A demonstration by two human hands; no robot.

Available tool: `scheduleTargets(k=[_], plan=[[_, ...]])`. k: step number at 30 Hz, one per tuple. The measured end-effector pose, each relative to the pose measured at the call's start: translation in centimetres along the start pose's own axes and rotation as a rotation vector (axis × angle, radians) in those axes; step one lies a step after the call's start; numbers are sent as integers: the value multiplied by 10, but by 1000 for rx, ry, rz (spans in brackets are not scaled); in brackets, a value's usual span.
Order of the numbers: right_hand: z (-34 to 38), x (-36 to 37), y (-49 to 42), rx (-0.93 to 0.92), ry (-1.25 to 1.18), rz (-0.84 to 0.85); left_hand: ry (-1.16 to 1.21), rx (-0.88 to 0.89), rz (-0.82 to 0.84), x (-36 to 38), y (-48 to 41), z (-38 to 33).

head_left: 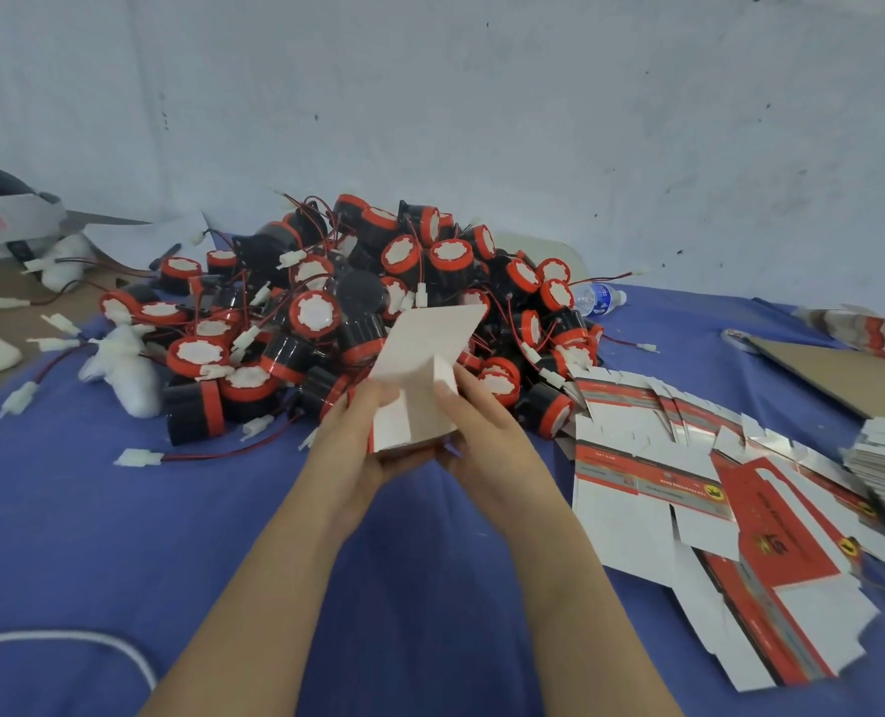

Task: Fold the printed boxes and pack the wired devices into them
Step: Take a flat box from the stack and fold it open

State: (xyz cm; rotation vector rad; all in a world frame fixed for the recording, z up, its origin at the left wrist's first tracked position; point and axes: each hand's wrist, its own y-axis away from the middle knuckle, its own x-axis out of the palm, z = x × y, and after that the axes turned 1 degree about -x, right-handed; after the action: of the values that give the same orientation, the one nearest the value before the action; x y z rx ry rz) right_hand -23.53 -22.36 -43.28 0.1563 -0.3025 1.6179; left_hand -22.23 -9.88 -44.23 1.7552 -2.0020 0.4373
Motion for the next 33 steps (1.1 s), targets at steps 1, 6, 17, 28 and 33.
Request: scheduleTargets(k=[1,6,17,28,33], plan=[[-3,-1,-1,-30,72,15,-2,-8,12,0,0,0],[-14,-6,-7,-196,533,-304,-308,96,-181,5,-3,9],[-28,0,-7,-139,927,-388,-899,550,-289,4,-1,24],[-11,4,-4,-243,370,-270,-430,381,-451,-3,-10,14],[-5,-7,-6,154,-377,-286,-66,85,-51,8,-7,12]])
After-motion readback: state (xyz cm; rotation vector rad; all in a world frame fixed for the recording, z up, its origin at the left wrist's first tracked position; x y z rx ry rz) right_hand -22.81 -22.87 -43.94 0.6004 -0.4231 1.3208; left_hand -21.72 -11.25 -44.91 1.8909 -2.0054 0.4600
